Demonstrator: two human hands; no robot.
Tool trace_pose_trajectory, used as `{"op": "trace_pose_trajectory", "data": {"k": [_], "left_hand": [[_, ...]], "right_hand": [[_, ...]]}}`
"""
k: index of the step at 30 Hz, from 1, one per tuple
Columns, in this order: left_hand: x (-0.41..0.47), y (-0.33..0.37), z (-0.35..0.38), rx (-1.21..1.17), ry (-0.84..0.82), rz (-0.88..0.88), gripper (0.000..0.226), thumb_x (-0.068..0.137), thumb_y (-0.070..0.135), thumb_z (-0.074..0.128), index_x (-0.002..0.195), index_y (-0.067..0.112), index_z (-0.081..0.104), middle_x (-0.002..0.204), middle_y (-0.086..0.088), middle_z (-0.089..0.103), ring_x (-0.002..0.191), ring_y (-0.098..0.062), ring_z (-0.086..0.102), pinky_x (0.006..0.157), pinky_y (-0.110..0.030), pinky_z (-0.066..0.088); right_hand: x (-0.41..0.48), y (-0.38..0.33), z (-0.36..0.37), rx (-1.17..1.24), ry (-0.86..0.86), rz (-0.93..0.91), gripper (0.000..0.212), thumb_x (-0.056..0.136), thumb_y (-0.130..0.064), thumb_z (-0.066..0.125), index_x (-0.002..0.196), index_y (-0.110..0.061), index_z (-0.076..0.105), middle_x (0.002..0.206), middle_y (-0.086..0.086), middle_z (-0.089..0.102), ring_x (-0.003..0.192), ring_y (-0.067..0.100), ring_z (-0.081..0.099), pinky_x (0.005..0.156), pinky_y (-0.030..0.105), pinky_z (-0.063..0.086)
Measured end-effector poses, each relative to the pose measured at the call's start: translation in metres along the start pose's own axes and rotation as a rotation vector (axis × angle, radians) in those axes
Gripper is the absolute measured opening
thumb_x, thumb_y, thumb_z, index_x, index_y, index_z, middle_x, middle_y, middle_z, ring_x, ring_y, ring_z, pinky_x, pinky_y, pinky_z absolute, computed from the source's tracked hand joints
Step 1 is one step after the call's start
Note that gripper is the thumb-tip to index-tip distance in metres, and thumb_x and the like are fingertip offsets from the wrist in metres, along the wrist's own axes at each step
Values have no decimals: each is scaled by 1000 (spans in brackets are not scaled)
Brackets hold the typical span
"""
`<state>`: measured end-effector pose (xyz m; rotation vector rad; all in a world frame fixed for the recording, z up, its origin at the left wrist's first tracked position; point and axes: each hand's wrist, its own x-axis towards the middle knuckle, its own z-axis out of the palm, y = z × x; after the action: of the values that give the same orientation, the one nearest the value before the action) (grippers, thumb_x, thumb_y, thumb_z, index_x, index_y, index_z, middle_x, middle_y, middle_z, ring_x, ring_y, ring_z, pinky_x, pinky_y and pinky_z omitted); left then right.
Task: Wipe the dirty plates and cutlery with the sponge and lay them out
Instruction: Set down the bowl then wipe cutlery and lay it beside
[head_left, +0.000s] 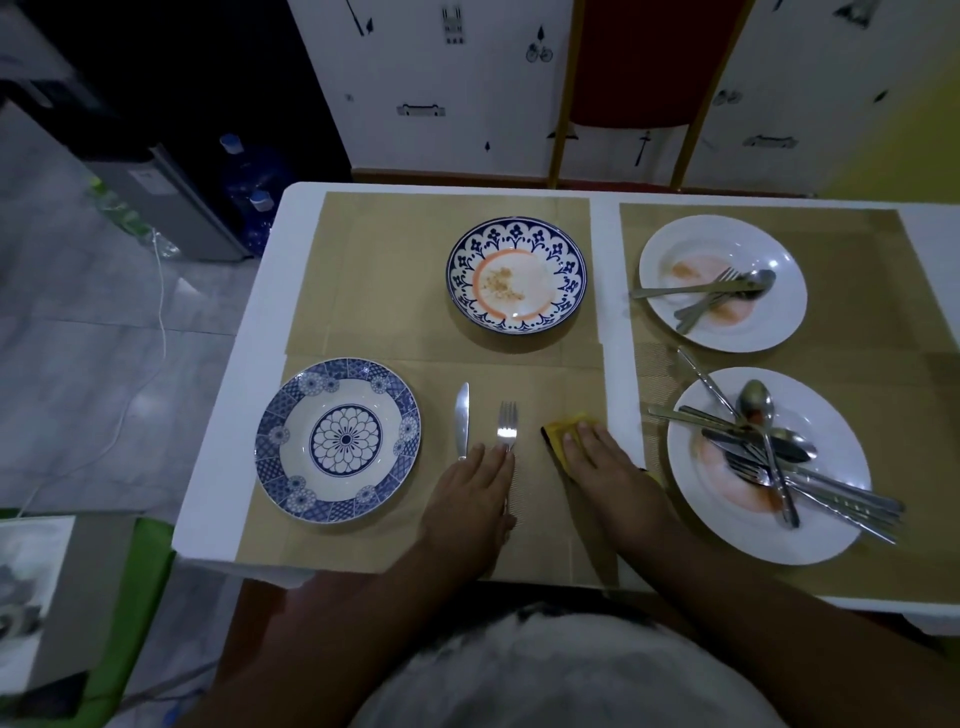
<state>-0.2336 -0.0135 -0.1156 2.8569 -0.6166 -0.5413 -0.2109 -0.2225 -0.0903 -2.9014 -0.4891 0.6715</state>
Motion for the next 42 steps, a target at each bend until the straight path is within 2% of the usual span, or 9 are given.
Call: {"op": "trace_pose_trajectory", "data": {"k": [8, 14, 19, 21, 24, 29, 35, 39, 42], "left_hand": [[-1, 3, -6, 7, 9, -10, 84, 95, 42, 57, 159, 9, 14, 168, -9, 12, 154, -30, 10, 122, -43, 18], [21, 31, -18, 28, 90, 164, 84, 73, 40, 79, 143, 3, 50, 150, -14, 50, 136, -36, 49, 108, -48, 44], [47, 77, -32, -65, 128, 292, 75, 92, 34, 62, 155, 8, 31, 163, -10, 28, 150, -34, 25, 119, -47, 26], [55, 97, -38, -101, 122, 319, 74, 95, 35, 60, 157, 13, 26, 165, -5, 24, 152, -28, 20, 121, -44, 22], [68, 126, -39, -166, 167, 387, 63, 88, 29, 67, 145, 10, 49, 150, -9, 51, 138, -30, 47, 113, -46, 41], [94, 182, -38, -449, 24, 198, 42, 93, 33, 62, 130, 14, 64, 124, -4, 66, 111, -22, 61, 93, -28, 45], [129, 240, -34, -736, -136, -161, 22, 92, 34, 66, 93, 16, 78, 87, 1, 75, 82, -14, 69, 81, -29, 56], [145, 260, -22, -838, -148, -339, 28, 88, 34, 72, 74, 10, 78, 65, -1, 73, 46, -3, 59, 57, -25, 53], [151, 276, -18, -849, -172, -414, 34, 85, 36, 74, 65, 8, 76, 54, -1, 69, 38, -5, 57, 48, -20, 47]], "right_hand": [[-2, 5, 3, 287, 155, 55, 67, 88, -11, 57, 149, -17, 28, 156, 3, 24, 143, 21, 25, 114, 27, 18], [-27, 11, -15, 510, 369, 146, 69, 77, 1, 64, 140, -18, 45, 148, -2, 40, 135, 15, 38, 109, 17, 21], [-56, 41, -31, 611, 550, 247, 66, 72, 10, 62, 133, -14, 54, 134, -6, 50, 122, 4, 42, 103, 2, 18], [-69, 57, -35, 662, 588, 304, 61, 76, 4, 65, 133, -14, 54, 132, -10, 49, 122, 3, 42, 105, 8, 23], [-89, 84, -36, 748, 620, 419, 61, 76, 0, 67, 133, -18, 54, 134, -11, 52, 124, 4, 47, 104, 16, 34], [-117, 123, -41, 825, 699, 566, 60, 75, 4, 68, 129, -21, 58, 114, -15, 60, 99, -3, 53, 77, -7, 30], [-131, 173, -33, 879, 682, 640, 61, 75, 4, 67, 130, -20, 57, 128, -6, 61, 110, 2, 53, 91, 8, 36], [-133, 197, -31, 918, 638, 614, 63, 75, 5, 64, 132, -21, 56, 129, -7, 59, 109, 2, 54, 86, -1, 35], [-132, 211, -30, 945, 592, 591, 63, 76, 3, 63, 132, -23, 55, 130, -8, 58, 111, 2, 53, 90, 6, 37]]}}
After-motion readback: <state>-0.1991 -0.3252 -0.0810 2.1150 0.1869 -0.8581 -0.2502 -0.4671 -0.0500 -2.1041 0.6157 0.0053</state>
